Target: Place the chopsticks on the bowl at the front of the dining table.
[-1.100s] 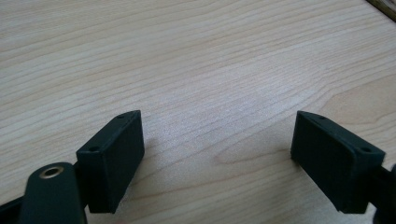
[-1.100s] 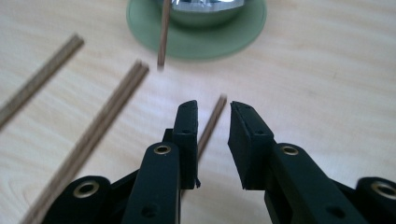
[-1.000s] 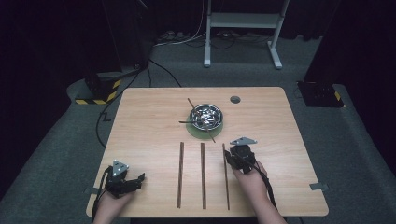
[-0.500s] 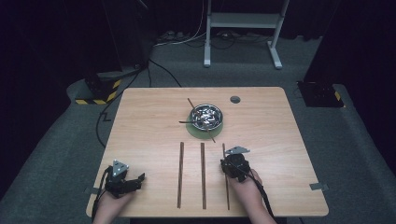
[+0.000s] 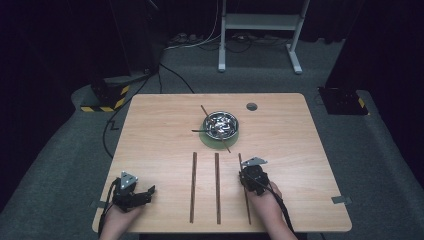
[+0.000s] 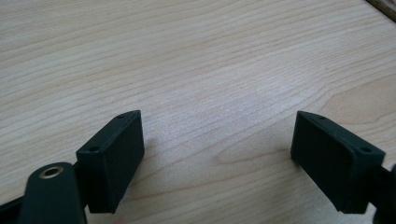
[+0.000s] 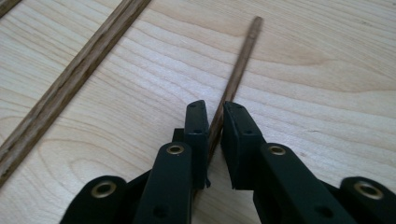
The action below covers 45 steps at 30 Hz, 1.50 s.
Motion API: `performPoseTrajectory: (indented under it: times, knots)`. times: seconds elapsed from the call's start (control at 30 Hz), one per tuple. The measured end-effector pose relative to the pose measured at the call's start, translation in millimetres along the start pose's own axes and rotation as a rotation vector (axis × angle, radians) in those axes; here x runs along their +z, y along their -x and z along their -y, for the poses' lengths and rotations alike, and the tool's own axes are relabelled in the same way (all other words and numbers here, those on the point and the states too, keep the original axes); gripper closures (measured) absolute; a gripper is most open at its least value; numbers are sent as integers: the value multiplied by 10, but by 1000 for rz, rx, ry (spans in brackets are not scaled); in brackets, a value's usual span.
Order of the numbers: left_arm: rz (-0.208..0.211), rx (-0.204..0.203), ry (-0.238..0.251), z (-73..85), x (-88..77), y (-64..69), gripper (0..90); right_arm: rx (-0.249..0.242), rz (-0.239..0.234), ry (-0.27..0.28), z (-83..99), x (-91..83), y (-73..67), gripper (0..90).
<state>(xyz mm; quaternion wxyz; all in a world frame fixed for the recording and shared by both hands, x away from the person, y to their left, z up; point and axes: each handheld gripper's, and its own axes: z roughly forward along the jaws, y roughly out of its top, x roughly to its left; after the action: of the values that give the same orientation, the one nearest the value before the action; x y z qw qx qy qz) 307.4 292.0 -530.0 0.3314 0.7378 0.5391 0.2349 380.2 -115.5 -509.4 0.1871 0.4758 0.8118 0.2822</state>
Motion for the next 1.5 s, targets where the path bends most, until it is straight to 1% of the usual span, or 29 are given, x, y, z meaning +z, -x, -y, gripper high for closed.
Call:
performPoseTrajectory:
  times: [0.07,0.1,0.17,0.2,0.27,0.33,0.43,0.57,0.63,0.77,1.0,1.07,1.23,1.27,1.3,1.5]
  knots:
    - [-1,-2,-1,1,-1,2,173,3,5,-6,-2,-1,25,832]
    - [0,-1,0,0,0,1,173,1,13,-4,-3,1,64,837]
    - [-2,-3,-1,1,-1,2,173,3,13,-11,-4,-3,82,837]
    - [-1,0,0,0,0,0,173,1,25,0,-3,5,100,838]
    - [-2,-2,0,0,0,2,173,5,21,-8,-9,5,138,838]
    - [-2,-3,-1,0,-1,2,173,5,27,-11,-14,7,168,838]
    - [-1,0,0,0,0,0,173,15,19,-15,-17,7,201,837]
    - [-1,-3,0,1,-1,2,173,10,22,-11,-17,10,201,836]
    - [-1,0,0,0,0,1,173,15,19,-10,-11,4,216,805]
    - [-1,0,0,0,0,0,173,25,13,-5,22,-44,228,787]
    - [-1,-2,-1,0,0,2,173,20,12,-11,56,-50,232,786]
    - [-2,-1,0,0,0,3,173,20,13,-16,49,-52,228,800]
    - [-2,-1,0,1,0,3,173,13,24,-5,60,-48,207,811]
    - [-2,-1,0,1,-1,3,173,10,25,-5,61,-48,205,809]
    - [-2,-2,0,1,0,3,173,10,27,-4,61,-49,204,789]
    - [-2,-2,0,1,0,3,173,8,19,-14,68,-65,214,777]
